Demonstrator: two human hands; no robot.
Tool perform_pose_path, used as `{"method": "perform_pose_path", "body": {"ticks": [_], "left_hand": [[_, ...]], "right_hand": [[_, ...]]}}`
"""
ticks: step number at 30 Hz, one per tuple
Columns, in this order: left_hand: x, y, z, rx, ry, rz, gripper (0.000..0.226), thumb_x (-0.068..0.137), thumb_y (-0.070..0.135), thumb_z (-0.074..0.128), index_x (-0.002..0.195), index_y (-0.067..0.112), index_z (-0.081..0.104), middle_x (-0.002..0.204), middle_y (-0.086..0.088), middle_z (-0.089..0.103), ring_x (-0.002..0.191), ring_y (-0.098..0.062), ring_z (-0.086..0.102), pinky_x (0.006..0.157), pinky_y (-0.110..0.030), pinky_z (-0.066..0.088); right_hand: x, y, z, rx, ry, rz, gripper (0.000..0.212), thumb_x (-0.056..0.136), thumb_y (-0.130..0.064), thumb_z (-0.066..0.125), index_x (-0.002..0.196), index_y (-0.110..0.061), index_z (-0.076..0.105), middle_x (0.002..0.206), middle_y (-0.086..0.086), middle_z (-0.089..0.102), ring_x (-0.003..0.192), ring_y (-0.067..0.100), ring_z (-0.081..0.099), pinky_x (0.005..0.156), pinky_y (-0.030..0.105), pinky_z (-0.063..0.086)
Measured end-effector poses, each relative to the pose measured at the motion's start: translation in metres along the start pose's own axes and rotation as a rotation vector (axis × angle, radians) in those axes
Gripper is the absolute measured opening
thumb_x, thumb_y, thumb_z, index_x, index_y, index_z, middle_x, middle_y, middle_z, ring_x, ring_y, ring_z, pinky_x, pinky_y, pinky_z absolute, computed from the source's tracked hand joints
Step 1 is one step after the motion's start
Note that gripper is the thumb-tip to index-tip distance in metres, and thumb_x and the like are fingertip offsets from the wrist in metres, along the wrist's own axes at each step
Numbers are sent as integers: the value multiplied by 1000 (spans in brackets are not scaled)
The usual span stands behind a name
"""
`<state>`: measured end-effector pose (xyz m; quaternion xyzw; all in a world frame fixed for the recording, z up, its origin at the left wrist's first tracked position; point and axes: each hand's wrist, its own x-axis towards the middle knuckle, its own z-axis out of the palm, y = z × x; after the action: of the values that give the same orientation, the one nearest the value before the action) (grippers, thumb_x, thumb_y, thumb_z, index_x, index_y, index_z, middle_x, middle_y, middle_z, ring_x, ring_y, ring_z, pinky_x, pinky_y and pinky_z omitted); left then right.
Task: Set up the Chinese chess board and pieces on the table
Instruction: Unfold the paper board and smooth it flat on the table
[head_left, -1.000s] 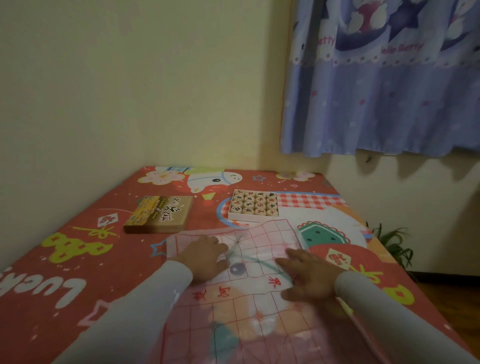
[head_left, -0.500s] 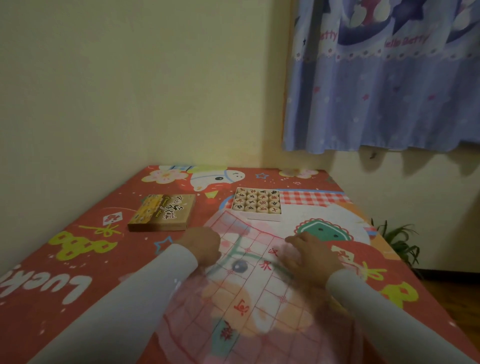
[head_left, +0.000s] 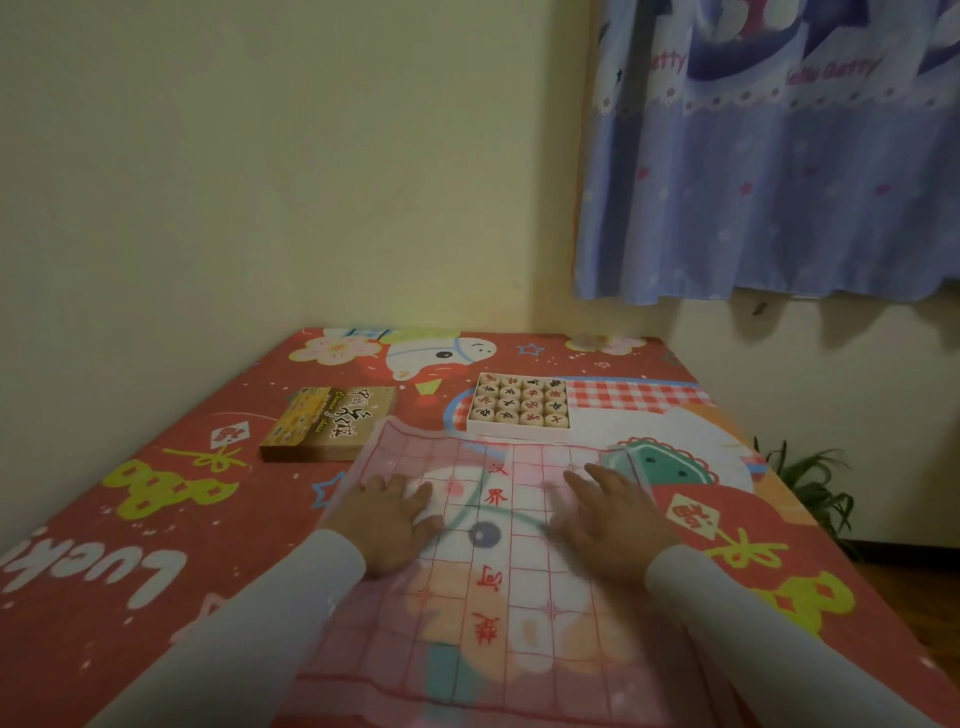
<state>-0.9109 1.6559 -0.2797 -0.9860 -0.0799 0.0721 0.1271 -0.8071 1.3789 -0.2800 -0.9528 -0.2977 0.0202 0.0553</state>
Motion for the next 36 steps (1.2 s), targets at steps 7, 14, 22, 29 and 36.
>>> {"method": "perform_pose_path", "body": {"ticks": [7,14,22,29,36], "left_hand": [[13,0,-18,-10,148,7,54,97,54,23,125,19,53,124,-12,57,115,-30,49,95,-38,40],[46,-8,30,-138,11,63,84,78,66,-11,151,32,16,162,-7,10,146,-32,9,116,-50,17],[42,-12,12,-114,178,54,77,84,68,6,143,28,38,137,-5,52,122,-29,48,103,-40,37],[48,0,-7,-156,346,82,67,87,64,14,105,25,65,102,-1,65,100,-22,56,94,-38,42],[63,23,-8,-318,200,48,57,98,56,24,148,30,27,158,-7,23,145,-27,19,117,-42,17]], "right_hand": [[-10,12,5,-80,-108,22,98,67,-84,-6,151,-35,6,162,4,-1,148,29,-1,118,48,4],[-20,39,7,-93,-112,103,102,62,-84,-13,151,-36,-2,162,2,-5,148,29,-4,118,47,2],[-25,44,0,-122,-104,68,80,81,-80,12,148,-36,15,160,-1,11,146,28,11,117,49,14],[-31,54,-11,-100,142,102,74,78,-75,4,128,-38,44,143,-5,41,130,22,38,107,41,31],[7,60,-11,2,62,106,65,95,-59,27,150,-25,22,158,5,18,146,26,15,118,40,14]]}}
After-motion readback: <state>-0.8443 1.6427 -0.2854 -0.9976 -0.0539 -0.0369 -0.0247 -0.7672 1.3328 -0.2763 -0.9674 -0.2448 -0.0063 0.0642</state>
